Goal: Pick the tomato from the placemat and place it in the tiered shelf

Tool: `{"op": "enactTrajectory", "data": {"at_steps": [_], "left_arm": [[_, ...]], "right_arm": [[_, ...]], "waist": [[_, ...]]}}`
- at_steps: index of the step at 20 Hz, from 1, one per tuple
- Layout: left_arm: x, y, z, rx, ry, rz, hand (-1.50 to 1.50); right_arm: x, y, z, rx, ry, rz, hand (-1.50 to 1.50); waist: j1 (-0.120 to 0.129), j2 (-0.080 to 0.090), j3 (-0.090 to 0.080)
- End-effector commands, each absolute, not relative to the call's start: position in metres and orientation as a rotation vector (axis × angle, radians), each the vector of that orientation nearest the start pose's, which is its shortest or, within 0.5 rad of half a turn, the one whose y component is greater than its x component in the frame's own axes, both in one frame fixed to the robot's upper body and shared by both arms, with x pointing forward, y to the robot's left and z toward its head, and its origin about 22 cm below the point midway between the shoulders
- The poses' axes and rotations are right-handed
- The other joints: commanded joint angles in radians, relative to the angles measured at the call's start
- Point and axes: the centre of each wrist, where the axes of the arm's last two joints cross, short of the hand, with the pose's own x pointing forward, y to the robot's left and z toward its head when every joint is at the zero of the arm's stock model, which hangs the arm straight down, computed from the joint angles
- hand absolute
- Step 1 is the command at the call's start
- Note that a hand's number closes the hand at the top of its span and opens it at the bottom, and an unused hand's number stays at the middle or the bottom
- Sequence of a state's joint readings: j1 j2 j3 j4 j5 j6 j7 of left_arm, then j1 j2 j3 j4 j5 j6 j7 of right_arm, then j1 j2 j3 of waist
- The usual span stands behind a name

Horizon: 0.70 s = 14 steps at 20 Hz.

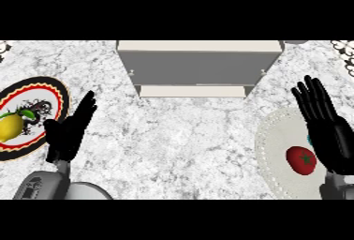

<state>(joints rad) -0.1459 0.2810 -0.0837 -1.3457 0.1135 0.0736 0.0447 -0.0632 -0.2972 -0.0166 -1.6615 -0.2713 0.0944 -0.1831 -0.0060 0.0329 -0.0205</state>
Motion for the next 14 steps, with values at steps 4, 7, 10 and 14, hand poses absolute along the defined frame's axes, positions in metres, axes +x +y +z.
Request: {"op": "enactTrajectory", "data": {"at_steps": [4, 7, 10, 14], "left_arm": [[0.289, 0.256, 0.014, 0.127, -1.551, -0.233, 0.00], [0.289, 0.246, 0.020, 0.109, -1.581, -0.232, 0.00], [0.290, 0.240, 0.022, 0.109, -1.583, -0.243, 0.00], [0.284, 0.225, 0.016, 0.081, -1.586, -0.300, 0.00]], "right_arm": [[0.282, -0.376, 0.077, 0.184, -1.729, 0.324, -1.50], [0.259, -0.316, -0.008, 0.546, -1.605, -0.206, -1.50], [0.266, -0.421, 0.107, -0.344, -1.625, 0.460, 1.50], [0.274, -0.427, 0.020, -0.328, -1.681, 0.100, -1.50]], "waist": [[0.025, -0.023, 0.022], [0.010, 0.010, 0.056], [0.000, -0.019, 0.014], [0.040, -0.021, 0.025]]}}
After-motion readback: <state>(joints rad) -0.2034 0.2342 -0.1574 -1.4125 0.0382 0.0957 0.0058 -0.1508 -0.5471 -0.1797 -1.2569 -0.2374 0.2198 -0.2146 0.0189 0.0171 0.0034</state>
